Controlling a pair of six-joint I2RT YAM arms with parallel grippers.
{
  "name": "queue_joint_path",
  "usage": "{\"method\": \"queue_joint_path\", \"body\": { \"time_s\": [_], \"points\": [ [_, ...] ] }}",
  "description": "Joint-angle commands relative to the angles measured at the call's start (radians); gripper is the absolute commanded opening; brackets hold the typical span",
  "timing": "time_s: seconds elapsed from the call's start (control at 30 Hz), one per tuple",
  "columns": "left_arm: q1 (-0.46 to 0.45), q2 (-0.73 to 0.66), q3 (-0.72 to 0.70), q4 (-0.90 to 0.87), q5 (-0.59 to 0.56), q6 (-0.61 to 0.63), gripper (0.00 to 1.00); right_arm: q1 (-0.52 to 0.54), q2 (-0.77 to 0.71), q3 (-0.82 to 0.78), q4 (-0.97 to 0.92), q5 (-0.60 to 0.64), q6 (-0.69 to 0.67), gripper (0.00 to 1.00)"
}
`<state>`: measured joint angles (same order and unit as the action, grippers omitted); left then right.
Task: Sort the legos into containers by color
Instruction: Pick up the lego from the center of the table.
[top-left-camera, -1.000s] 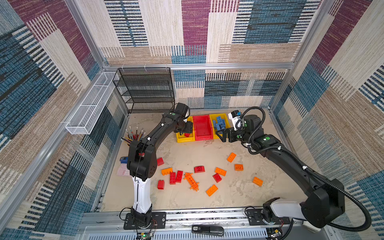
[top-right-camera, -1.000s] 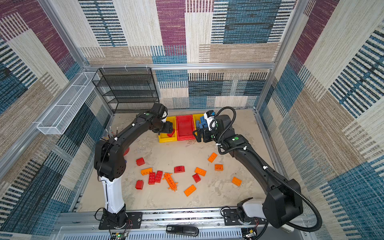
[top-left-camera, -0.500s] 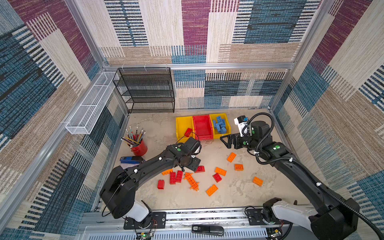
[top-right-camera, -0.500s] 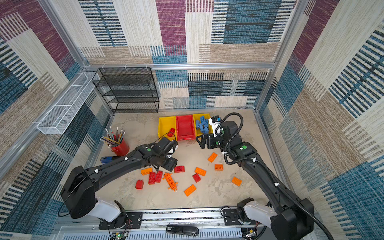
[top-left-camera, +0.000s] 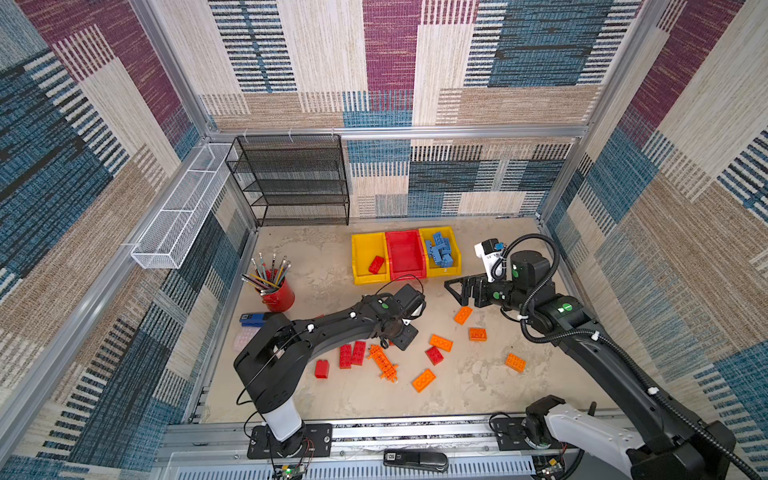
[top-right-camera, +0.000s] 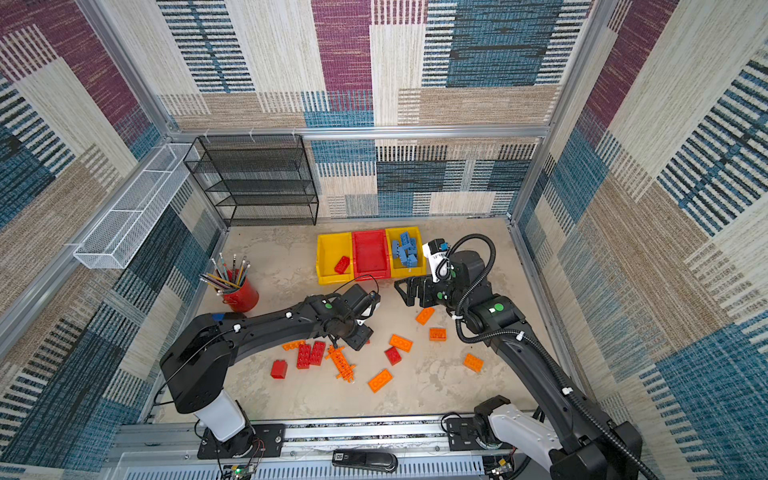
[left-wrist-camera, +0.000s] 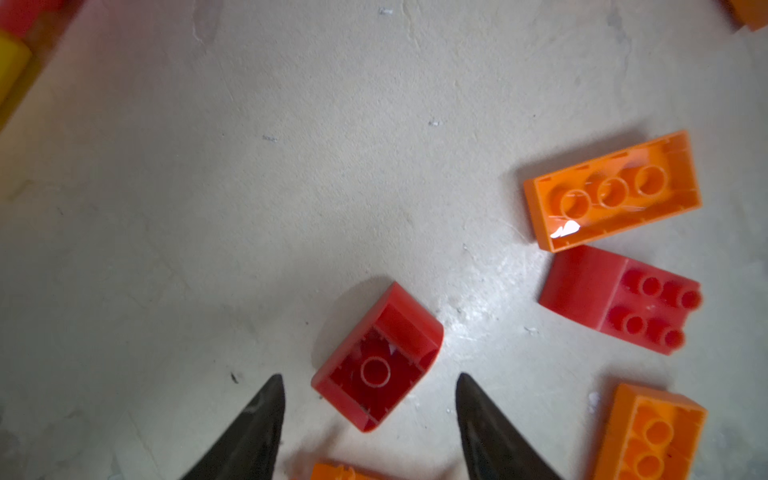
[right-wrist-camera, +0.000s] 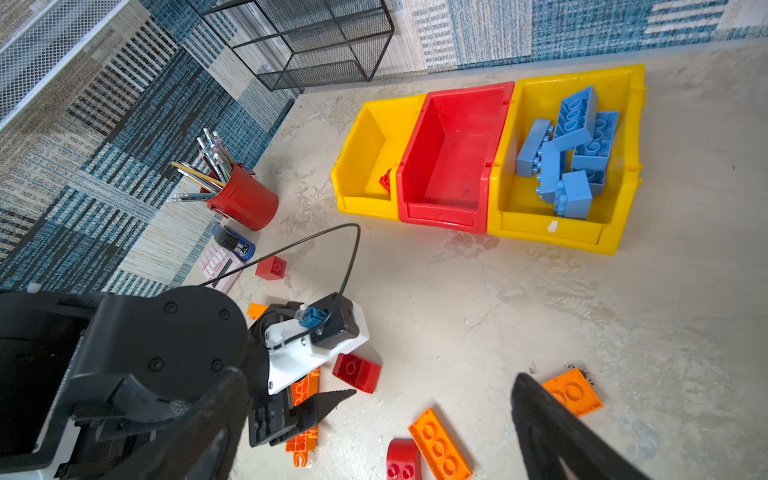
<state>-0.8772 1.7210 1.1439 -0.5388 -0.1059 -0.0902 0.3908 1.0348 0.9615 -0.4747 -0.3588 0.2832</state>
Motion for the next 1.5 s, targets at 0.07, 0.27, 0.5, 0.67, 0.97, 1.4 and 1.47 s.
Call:
{"method": "queue_joint_path", "body": {
  "time_s": [0.07, 0.27, 0.5, 0.67, 0.97, 1.4, 1.47],
  "points": [
    [-0.003, 0.020, 0.003, 0.005, 0.001, 0.053, 0.64, 0.000, 0.016, 0.008, 0.013, -0.013, 0.008, 0.99],
    [-0.003, 0.036, -0.018, 0.018, 0.007, 0.065, 0.61, 0.000, 0.045, 0.026, 0.025, -0.017, 0.007, 0.99],
    [0.000, 0.090, -0.002, 0.032, -0.014, 0.086, 0.58, 0.000, 0.062, 0.031, 0.026, -0.014, -0.002, 0.99],
    [0.000, 0.133, 0.026, 0.020, 0.007, 0.077, 0.37, 0.000, 0.061, 0.035, 0.015, 0.009, -0.013, 0.99],
    [0.016, 0.131, 0.047, -0.016, -0.007, 0.074, 0.14, 0.000, 0.044, 0.040, 0.025, 0.043, -0.020, 0.99],
    [0.262, 0.044, 0.247, -0.109, 0.014, 0.082, 0.16, 0.000, 0.077, 0.055, 0.085, 0.054, -0.015, 0.99],
    [0.305, 0.076, 0.314, -0.126, 0.020, 0.088, 0.16, 0.000, 0.103, 0.061, 0.099, 0.038, -0.009, 0.99]
  ]
}}
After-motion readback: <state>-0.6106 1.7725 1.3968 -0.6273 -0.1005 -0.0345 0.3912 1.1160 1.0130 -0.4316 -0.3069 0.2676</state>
